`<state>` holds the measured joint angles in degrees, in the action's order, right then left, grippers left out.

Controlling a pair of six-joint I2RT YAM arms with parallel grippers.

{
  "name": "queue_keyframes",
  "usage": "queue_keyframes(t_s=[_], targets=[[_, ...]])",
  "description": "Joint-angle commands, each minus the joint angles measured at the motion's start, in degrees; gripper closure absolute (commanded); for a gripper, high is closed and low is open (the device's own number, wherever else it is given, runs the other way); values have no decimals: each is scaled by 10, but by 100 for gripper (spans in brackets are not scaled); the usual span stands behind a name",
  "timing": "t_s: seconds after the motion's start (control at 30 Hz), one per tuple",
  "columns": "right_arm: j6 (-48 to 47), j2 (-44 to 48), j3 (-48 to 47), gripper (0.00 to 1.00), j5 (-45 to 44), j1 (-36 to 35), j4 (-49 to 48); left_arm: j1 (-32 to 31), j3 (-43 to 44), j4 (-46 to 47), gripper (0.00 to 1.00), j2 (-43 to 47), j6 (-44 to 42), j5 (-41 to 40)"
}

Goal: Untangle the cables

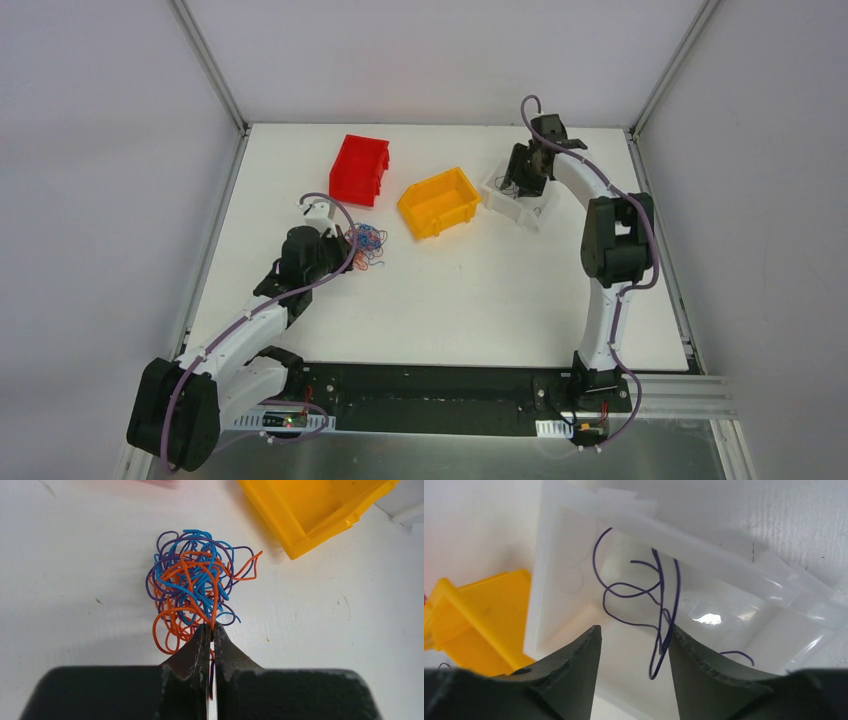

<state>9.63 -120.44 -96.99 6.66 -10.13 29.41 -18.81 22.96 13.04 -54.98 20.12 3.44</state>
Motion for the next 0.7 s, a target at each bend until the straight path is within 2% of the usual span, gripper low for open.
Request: queue_keyframes(t_s=[0.0,0.1,0.33,0.47,0.67], targets=[[11,75,-26,43,-33,-5,18,-5,11,30,97,2,-11,28],[16,105,-18,42,-22,-3,11,-6,9,39,98,-3,-13,43],[55,193,51,34,7,-12,-7,-15,10,78,100,-14,-27,135],[77,262,157,34,46,-22,-60,-50,3,131,100,-7,-48,206],[91,412,334,34,59,-23,-142,-140,3,166,100,2,-106,248]])
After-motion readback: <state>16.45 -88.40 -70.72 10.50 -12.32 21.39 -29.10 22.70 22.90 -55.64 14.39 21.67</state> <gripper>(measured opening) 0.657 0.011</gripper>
